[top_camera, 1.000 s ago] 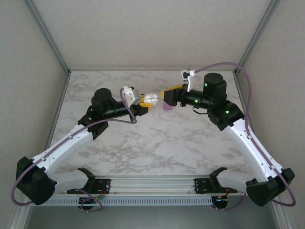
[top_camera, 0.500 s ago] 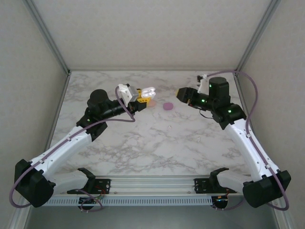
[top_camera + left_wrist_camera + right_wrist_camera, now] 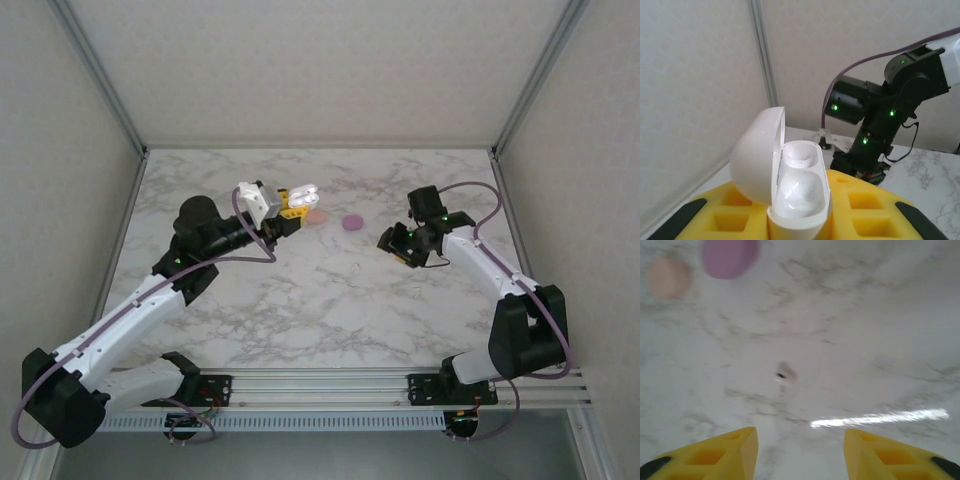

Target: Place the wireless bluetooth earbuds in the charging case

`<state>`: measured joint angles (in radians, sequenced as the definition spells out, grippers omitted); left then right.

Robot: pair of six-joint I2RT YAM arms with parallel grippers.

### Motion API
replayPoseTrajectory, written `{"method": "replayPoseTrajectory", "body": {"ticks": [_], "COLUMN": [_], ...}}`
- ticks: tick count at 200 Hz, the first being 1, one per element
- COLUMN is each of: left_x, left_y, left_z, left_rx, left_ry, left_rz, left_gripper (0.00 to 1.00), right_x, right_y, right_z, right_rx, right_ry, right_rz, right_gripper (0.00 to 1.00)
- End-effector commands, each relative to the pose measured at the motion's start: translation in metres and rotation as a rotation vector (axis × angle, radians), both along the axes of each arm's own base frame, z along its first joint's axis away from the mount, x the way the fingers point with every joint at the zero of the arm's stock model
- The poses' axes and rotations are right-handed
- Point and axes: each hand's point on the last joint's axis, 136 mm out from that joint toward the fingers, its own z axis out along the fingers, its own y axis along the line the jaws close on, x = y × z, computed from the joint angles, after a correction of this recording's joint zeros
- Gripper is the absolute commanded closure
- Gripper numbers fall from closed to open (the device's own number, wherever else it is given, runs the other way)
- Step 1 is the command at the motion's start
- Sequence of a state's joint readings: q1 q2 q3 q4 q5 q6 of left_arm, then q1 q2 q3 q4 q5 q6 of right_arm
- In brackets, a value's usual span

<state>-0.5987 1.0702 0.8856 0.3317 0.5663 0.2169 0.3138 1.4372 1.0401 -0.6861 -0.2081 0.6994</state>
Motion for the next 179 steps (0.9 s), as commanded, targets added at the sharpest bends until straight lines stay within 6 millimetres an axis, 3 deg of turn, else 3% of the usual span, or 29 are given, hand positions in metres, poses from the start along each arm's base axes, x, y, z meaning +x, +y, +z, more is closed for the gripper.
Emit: {"method": "replayPoseTrajectory", "body": {"ticks": [1, 39, 112, 179], "left_x": [-0.006, -0.005, -0.003, -0.001], "left_y": [0.002, -0.001, -0.006, -0.007], "left_z": [0.005, 0.0, -0.003, -0.004], "left_rx": [-0.008, 0.0, 0.001, 0.006], "left_ry": [-0.014, -0.006, 0.006, 0.015], "left_rz": [0.0, -0.011, -0.028, -0.028], "left_gripper": [0.86, 0.86, 0.86, 0.85], "right_x": [-0.023, -0.054, -0.051, -0.048], "right_y": [-0.04, -0.079, -0.077, -0.076], "right_z": [-0.017, -0.038, -0.063, -0.083], "right_rx": [-0.194, -0.344, -0.394, -0.401], "right_ry": [0.074, 0.169, 0.267, 0.312], "right_rz": [-0.063, -0.091, 0.08, 0.145], "right_gripper": [0.51, 0.5, 0.57, 0.57]}}
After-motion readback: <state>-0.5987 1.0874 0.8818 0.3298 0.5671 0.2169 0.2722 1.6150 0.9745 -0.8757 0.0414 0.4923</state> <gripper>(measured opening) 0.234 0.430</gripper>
